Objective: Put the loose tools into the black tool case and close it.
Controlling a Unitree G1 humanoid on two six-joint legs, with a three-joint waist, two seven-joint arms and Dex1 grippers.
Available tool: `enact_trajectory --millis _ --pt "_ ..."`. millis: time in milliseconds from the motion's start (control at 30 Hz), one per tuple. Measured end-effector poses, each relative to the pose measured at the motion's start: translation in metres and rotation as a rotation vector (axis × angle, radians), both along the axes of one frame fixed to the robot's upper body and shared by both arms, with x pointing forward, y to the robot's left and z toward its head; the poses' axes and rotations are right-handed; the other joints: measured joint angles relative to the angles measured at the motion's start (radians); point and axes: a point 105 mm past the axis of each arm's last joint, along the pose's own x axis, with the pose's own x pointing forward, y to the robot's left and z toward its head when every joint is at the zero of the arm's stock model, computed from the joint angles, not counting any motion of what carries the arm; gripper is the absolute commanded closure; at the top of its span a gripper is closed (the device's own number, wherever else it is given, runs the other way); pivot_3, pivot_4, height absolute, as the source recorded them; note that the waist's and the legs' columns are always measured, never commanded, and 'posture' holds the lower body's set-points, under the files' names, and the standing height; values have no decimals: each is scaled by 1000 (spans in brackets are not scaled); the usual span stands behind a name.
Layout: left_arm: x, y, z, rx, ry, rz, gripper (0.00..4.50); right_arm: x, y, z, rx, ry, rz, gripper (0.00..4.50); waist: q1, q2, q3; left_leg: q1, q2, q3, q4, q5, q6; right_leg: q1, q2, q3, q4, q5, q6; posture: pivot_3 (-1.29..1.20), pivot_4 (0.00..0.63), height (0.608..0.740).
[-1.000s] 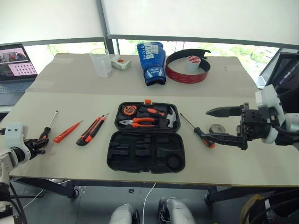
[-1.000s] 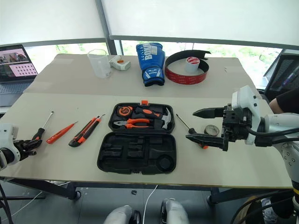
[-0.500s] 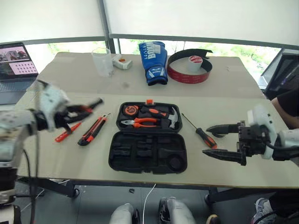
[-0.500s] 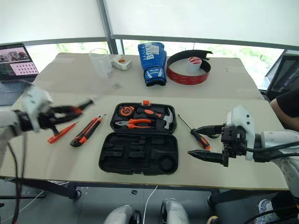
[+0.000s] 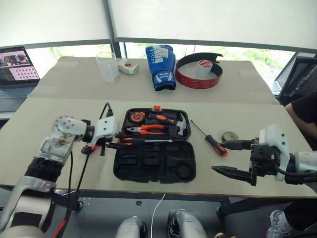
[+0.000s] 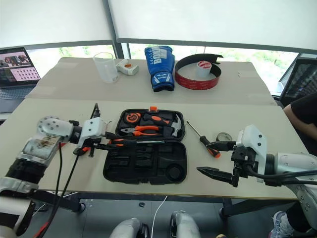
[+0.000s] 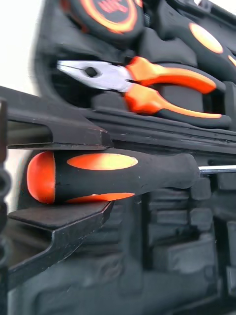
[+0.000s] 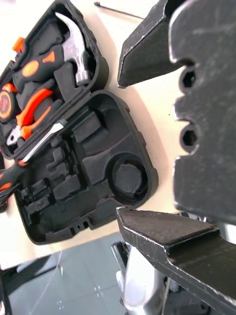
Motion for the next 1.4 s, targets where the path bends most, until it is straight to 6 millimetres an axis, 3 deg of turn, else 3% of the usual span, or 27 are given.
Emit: enact_trajectory --millis 467,500,733,800,900,967,1233,1400 --pt "3 -6 -14 31 44 -31 3580 3 0 1 -2 -24 -36 0 2 0 0 0 0 0 1 -1 1 0 0 0 0 0 0 0 150 727" --pt "3 -6 -15 33 47 -24 2563 4 0 1 4 -27 -38 0 2 0 0 0 0 0 1 -1 1 0 0 0 0 0 0 0 150 727" --pt "5 -11 -10 -5 106 -6 197 4 3 5 34 -35 -33 0 3 0 0 0 -1 -1 2 -1 2 1 -1 0 0 0 0 0 150 727" --pt "6 -20 -1 -59 118 -2 48 4 4 6 45 -35 -29 0 4 -1 0 -1 -1 -1 4 -1 3 1 0 0 1 0 0 0 150 727" --pt "8 -28 14 -102 115 -9 688 5 4 7 45 -41 -33 0 3 -1 0 -1 -1 -1 4 -2 4 2 0 0 0 0 0 0 150 727" --pt "9 -33 20 -123 111 -18 1506 6 4 7 45 -41 -35 0 2 -1 0 0 -1 -1 4 -2 4 2 0 1 0 0 0 0 150 727" --pt "12 -44 2 -86 107 -48 4454 7 6 6 53 -40 -37 0 2 -1 0 0 -1 -1 5 -2 4 3 0 1 0 0 0 0 150 727" --pt "18 -47 -12 10 -16 -95 4454 6 5 1 55 -24 -53 0 5 -1 0 1 -1 -3 5 -2 4 5 0 1 0 0 0 0 150 727"
